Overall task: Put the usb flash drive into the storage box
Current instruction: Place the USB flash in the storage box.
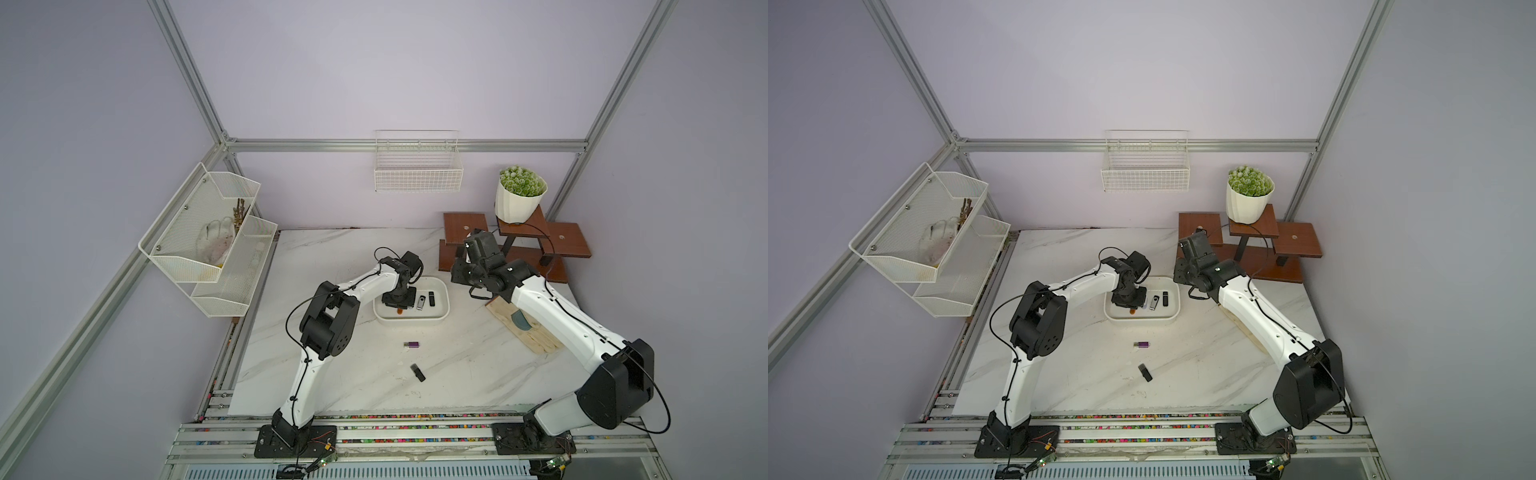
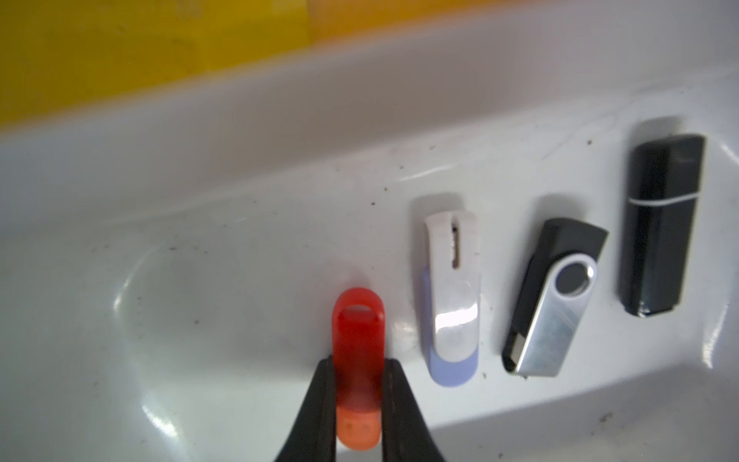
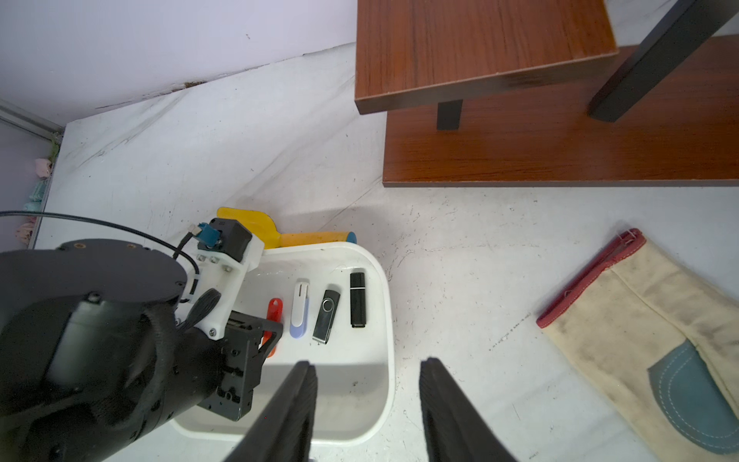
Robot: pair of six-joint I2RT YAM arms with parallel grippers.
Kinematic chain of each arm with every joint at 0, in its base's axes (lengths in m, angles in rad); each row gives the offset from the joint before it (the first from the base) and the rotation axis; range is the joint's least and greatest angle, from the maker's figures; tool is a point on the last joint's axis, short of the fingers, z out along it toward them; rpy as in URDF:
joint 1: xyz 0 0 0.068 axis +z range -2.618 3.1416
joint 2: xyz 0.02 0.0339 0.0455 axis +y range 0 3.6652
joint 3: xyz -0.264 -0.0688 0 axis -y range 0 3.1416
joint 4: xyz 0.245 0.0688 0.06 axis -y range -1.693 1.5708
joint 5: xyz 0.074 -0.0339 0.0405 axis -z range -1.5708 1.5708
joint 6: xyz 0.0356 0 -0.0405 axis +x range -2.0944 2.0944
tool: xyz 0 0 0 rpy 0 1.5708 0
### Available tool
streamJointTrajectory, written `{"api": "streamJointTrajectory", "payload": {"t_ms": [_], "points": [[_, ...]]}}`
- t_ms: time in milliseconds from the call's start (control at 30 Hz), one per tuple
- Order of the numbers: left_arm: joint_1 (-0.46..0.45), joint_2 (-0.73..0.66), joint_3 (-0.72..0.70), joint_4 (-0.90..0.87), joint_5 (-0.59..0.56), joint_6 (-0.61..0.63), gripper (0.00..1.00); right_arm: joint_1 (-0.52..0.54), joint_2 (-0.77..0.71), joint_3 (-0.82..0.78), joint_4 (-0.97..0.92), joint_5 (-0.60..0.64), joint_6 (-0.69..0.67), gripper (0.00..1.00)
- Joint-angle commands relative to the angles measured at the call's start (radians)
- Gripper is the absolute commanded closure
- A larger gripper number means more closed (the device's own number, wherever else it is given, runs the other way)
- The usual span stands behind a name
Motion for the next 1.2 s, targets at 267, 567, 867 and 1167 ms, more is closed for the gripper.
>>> {"api": "streamJointTrajectory", "payload": {"t_ms": [267, 567, 867, 1167], "points": [[0.0, 0.033, 0.054, -0.006, -0.044, -0.017, 0.97, -0.006, -0.023, -0.01, -0.006, 0.0, -0.005, 0.52], [-0.001, -0.02, 0.022, 0.006, -0.07, -0.028, 0.58, -0.006, -0.024, -0.048, 0.002, -0.065, -0.02, 0.52], [-0.002, -0.073, 0.047, -0.001, -0.066, -0.028, 0.54, -0.006, -0.047, -0.075, -0.003, -0.096, -0.035, 0.52], [0.012, -0.172, 0.167, -0.119, -0.113, 0.004, 0.52, 0.129, -0.201, -0.271, 0.027, -0.165, -0.082, 0.48]]}}
